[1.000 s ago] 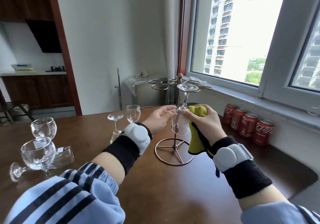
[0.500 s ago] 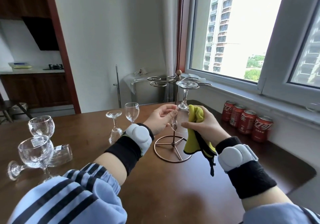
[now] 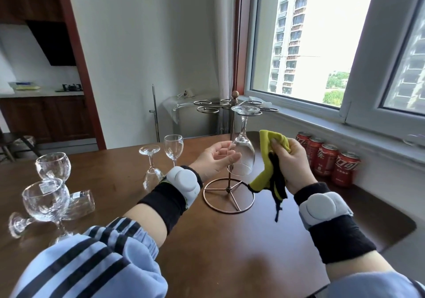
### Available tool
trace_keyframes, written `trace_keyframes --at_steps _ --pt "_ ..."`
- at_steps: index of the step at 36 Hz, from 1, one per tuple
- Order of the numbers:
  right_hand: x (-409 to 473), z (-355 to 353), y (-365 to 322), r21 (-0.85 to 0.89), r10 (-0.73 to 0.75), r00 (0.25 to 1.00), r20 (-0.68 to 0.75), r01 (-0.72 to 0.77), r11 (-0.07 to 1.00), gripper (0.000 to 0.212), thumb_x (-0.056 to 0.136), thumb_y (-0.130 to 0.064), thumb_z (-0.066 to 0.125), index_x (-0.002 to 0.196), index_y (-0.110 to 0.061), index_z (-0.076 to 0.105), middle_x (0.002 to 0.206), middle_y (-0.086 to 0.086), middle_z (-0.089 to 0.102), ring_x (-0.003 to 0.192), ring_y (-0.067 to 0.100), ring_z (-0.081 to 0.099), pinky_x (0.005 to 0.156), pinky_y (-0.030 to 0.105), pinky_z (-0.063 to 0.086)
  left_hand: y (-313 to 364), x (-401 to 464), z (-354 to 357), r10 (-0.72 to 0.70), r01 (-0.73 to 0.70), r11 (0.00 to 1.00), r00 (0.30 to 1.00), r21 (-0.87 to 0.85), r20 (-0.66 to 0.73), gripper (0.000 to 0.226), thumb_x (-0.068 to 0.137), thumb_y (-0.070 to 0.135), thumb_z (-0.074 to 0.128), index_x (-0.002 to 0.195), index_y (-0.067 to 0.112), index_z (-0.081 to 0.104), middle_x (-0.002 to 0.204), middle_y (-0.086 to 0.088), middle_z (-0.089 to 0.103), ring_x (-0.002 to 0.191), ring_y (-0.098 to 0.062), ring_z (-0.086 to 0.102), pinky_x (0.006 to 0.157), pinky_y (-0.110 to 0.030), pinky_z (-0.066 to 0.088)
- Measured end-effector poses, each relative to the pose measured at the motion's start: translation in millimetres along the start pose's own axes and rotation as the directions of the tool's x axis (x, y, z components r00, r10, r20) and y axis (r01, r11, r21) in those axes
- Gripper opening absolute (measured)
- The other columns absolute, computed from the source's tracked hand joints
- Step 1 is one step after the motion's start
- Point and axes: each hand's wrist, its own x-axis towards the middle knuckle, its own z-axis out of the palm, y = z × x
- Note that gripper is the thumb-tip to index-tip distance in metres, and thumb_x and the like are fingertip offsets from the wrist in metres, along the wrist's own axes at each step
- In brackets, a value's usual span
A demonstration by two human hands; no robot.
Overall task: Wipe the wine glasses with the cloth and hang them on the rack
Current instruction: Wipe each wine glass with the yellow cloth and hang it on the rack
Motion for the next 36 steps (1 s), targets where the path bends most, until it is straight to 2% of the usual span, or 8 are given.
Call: trace_keyframes --at_steps 6,10,14,16,20,28,32,36 --pt "-15 8 -9 0.085 -0.118 0.961 0.248 0.100 0.991 0.005 0.085 -0.005 0.070 0.087 -0.006 0.066 0.071 -0.002 0.064 0.062 0.007 0.059 0.058 0.020 0.050 2 -2 0 -0.015 0.014 1.000 0.999 0.021 0.030 0.043 0.097 0.025 0.051 0.138 0.017 0.044 0.123 0.004 0.058 0.111 -0.004 0.056 0.089 -0.012 0.044" --pt "-22 18 -6 0.044 -0.098 0.962 0.253 0.090 0.995 0.025 0.075 0.003 0.078 0.094 0.010 0.063 0.078 0.010 0.063 0.060 0.005 0.060 0.056 0.018 0.051 6 -2 6 -0.015 0.015 0.999 1.000 0.033 0.020 0.076 0.079 0.063 0.061 0.139 0.020 0.045 0.128 0.002 0.058 0.117 -0.008 0.055 0.100 -0.023 0.042" --pt "-25 24 1 0.005 -0.094 0.980 0.177 0.094 0.996 0.036 0.072 0.003 0.081 0.095 0.000 0.054 0.080 0.003 0.056 0.057 -0.003 0.054 0.052 0.015 0.048 -3 2 11 -0.023 0.024 0.999 1.000 -0.021 0.016 0.110 0.051 0.082 0.068 0.138 0.019 0.046 0.137 -0.002 0.055 0.128 -0.014 0.051 0.111 -0.041 0.038" --pt "-25 25 3 -0.016 -0.079 0.987 0.139 0.082 0.997 0.044 0.070 0.001 0.083 0.098 -0.005 0.050 0.087 0.001 0.052 0.062 -0.001 0.052 0.052 0.014 0.048 -2 2 11 -0.019 0.020 0.999 0.999 -0.025 0.025 0.106 0.049 0.082 0.069 0.133 0.021 0.050 0.131 -0.003 0.059 0.123 -0.016 0.055 0.108 -0.042 0.042" --pt "-26 20 13 -0.061 -0.017 0.984 0.175 0.028 0.998 0.049 0.070 0.001 0.084 0.098 -0.011 0.045 0.091 0.000 0.049 0.053 -0.004 0.051 0.046 0.015 0.046 3 2 11 0.008 -0.007 0.999 1.000 -0.049 0.029 0.093 0.053 0.075 0.068 0.127 0.022 0.049 0.109 0.004 0.062 0.099 -0.009 0.060 0.082 -0.019 0.051" --pt "-13 -1 40 -0.570 0.275 0.904 0.328 -0.043 0.820 0.047 0.071 -0.007 0.083 0.104 -0.016 0.051 0.088 -0.003 0.052 0.076 0.013 0.053 0.063 0.022 0.046 3 3 13 0.015 -0.014 0.994 1.000 -0.108 0.009 0.114 0.030 0.083 0.074 0.122 0.018 0.052 0.100 0.007 0.062 0.091 -0.007 0.059 0.088 -0.017 0.049" --pt "-1 -15 38 -0.685 0.294 0.935 0.198 -0.082 0.723 0.010 0.081 -0.005 0.064 0.080 -0.013 0.059 0.076 0.005 0.059 0.074 0.020 0.055 0.069 0.031 0.048 2 1 9 -0.003 0.003 0.998 1.000 -0.063 -0.001 0.104 0.033 0.083 0.073 0.118 0.026 0.054 0.103 0.006 0.063 0.094 -0.008 0.060 0.097 -0.024 0.046" --pt "4 -20 26 -0.468 0.195 0.981 0.014 -0.166 0.868 0.022 0.083 0.005 0.044 0.073 -0.009 0.057 0.067 0.004 0.051 0.067 0.019 0.047 0.058 0.027 0.040 6 -2 -2 -0.028 0.029 0.999 0.997 0.017 -0.076 0.123 0.028 0.091 0.065 0.129 0.023 0.049 0.122 -0.003 0.062 0.105 -0.011 0.059 0.089 -0.024 0.044"
